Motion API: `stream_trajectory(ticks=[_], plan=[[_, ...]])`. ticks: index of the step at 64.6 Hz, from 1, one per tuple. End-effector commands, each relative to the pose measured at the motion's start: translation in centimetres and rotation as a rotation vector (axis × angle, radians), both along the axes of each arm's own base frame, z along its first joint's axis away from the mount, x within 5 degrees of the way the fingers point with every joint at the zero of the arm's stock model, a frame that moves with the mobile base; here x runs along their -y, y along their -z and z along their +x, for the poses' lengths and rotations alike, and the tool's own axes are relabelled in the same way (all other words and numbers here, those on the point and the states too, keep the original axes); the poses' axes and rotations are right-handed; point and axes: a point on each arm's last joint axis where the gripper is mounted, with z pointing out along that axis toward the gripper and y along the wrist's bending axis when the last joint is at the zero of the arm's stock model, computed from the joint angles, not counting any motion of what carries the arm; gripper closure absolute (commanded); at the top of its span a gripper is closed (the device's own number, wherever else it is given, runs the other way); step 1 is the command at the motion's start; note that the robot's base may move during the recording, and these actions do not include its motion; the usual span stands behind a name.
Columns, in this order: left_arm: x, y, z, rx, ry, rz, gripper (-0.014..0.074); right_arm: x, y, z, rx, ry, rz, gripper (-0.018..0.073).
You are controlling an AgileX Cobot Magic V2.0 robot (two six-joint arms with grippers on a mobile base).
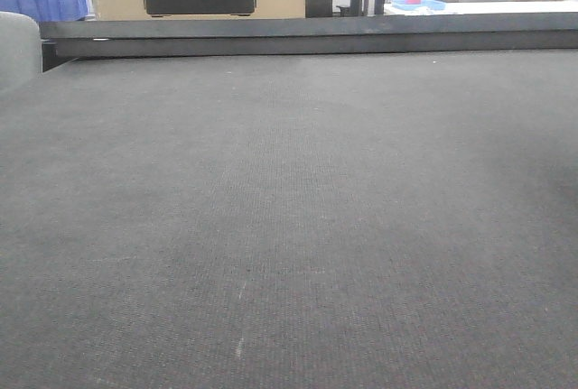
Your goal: Place valve from conveyor to right shelf box
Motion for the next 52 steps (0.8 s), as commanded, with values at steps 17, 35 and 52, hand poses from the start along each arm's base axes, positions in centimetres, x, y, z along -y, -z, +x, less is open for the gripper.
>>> stream_trajectory(ticks=[17, 35, 52], plan=[[0.02, -0.72, -0.13, 0.061, 0.000, -0.003, 0.0708, 0.12, -1.32, -0.43, 0.099, 0.013, 0.005, 0.0712], [0.02, -0.72, -0.13, 0.061, 0.000, -0.003, 0.0708, 0.12, -1.32, -0.43, 0.099, 0.013, 0.005, 0.0712], [0.02, -0.72, -0.13, 0.061, 0.000, -0.003, 0.0708, 0.12, -1.32, -0.43, 0.099, 0.013, 0.005, 0.0712]])
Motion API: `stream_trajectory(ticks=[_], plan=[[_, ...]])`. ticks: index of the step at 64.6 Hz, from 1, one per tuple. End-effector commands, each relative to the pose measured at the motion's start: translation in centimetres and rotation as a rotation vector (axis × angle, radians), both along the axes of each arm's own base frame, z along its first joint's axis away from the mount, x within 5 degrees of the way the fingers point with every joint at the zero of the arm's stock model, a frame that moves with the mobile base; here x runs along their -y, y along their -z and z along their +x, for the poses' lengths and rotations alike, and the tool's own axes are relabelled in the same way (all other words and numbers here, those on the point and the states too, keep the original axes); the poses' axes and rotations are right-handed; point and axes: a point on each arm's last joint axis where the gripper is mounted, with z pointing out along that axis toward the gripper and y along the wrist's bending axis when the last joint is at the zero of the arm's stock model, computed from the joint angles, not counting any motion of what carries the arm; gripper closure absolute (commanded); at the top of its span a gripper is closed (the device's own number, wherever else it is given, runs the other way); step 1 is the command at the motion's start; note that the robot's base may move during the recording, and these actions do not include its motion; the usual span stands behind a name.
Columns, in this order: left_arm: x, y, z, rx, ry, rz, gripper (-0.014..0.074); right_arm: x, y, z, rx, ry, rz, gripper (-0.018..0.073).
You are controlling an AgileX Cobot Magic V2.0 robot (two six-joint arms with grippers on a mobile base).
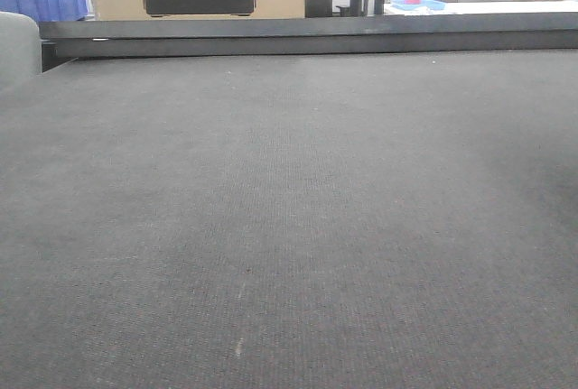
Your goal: Place valve from conveyor to right shelf box
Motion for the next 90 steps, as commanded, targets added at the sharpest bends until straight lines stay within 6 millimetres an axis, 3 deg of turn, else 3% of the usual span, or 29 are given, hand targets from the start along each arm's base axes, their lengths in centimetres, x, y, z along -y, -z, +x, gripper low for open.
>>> stream_trajectory(ticks=[1, 90], plan=[[0.1, -0.7, -0.1, 0.061, 0.005, -0.009, 0.0708, 0.1, -1.3, -0.4, 0.097, 0.013, 0.005, 0.0712], [0.1, -1.0, -0.4, 0.091, 0.006, -0.010, 0.0708, 0.2, -1.0, 0.8, 0.086, 0.018, 0.007, 0.0712]])
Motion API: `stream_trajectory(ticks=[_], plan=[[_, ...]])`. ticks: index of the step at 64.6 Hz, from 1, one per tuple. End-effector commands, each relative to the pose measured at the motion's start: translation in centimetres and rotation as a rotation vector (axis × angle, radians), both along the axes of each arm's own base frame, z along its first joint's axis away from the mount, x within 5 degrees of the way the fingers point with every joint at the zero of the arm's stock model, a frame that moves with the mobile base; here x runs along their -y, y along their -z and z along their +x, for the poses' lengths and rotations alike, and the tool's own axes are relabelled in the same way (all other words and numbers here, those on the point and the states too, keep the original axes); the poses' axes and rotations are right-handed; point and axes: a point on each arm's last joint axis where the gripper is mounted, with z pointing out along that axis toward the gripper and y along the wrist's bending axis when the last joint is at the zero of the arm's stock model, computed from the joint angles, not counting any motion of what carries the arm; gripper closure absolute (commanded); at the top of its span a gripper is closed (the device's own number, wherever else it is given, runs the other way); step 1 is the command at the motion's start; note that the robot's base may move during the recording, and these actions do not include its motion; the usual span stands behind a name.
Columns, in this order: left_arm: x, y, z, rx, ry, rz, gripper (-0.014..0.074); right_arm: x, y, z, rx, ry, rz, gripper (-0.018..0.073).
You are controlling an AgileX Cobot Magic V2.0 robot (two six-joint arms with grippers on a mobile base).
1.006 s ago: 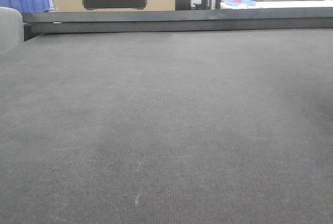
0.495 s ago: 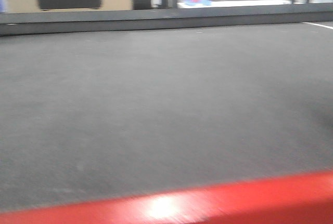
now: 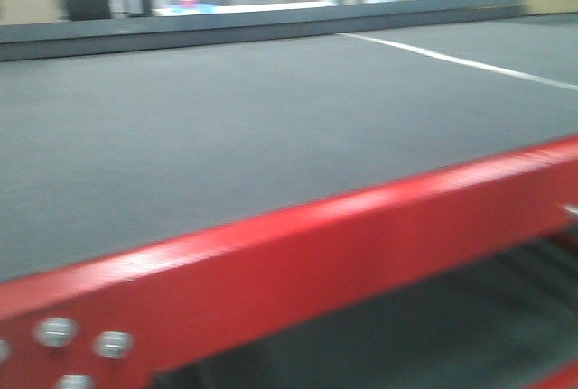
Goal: Place valve from conveyor to right shelf box
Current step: 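Drive the base to the steel shelf of blue bins, holding valves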
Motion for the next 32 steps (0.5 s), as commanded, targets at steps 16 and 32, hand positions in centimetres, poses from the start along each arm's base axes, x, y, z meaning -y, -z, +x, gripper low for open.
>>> stream_trajectory(ticks=[16, 32], plan=[[0.12, -0.89, -0.34, 0.078, 0.009, -0.015, 0.0708, 0.16, -1.42, -0.28, 0.111, 0.018, 0.004, 0.0712], [0.12, -0.89, -0.34, 0.078, 0.009, -0.015, 0.0708, 0.16, -1.42, -0.28, 0.111, 0.018, 0.004, 0.0712]])
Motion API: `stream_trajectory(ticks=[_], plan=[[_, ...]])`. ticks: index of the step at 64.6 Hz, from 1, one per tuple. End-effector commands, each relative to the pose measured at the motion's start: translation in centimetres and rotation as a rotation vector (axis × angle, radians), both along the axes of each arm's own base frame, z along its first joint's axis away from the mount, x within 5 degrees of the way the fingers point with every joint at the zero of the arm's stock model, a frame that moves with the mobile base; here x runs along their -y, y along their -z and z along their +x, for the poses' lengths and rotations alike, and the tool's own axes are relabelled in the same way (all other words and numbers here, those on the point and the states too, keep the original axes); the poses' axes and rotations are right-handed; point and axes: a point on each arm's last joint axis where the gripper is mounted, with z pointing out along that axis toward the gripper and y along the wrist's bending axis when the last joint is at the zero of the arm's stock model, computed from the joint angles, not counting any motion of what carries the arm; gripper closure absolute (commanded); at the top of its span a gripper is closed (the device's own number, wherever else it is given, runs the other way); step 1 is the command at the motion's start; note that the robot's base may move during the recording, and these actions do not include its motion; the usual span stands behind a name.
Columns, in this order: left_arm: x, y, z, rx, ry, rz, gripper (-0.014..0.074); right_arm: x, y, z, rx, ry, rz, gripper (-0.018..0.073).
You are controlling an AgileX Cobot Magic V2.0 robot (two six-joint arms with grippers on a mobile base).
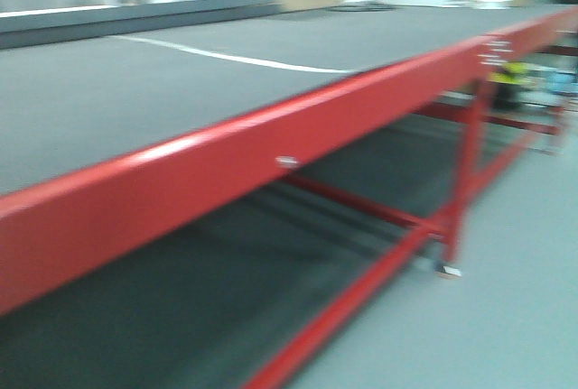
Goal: Place valve from conveyor to right shelf box
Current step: 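Drive the base to the steel shelf of blue bins, holding valves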
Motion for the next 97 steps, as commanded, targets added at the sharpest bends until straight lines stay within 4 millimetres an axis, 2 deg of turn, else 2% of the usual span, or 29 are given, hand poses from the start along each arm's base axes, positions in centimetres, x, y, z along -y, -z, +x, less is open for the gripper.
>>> stream_trajectory(ticks=[1, 97], plan=[[0.10, -0.89, -0.34, 0.078, 0.007, -0.015, 0.0708, 0.14, -1.37, -0.31, 0.104, 0.016, 0.005, 0.0712], [0.10, -0.89, -0.34, 0.078, 0.007, -0.015, 0.0708, 0.14, -1.37, -0.31, 0.104, 0.016, 0.005, 0.0712]])
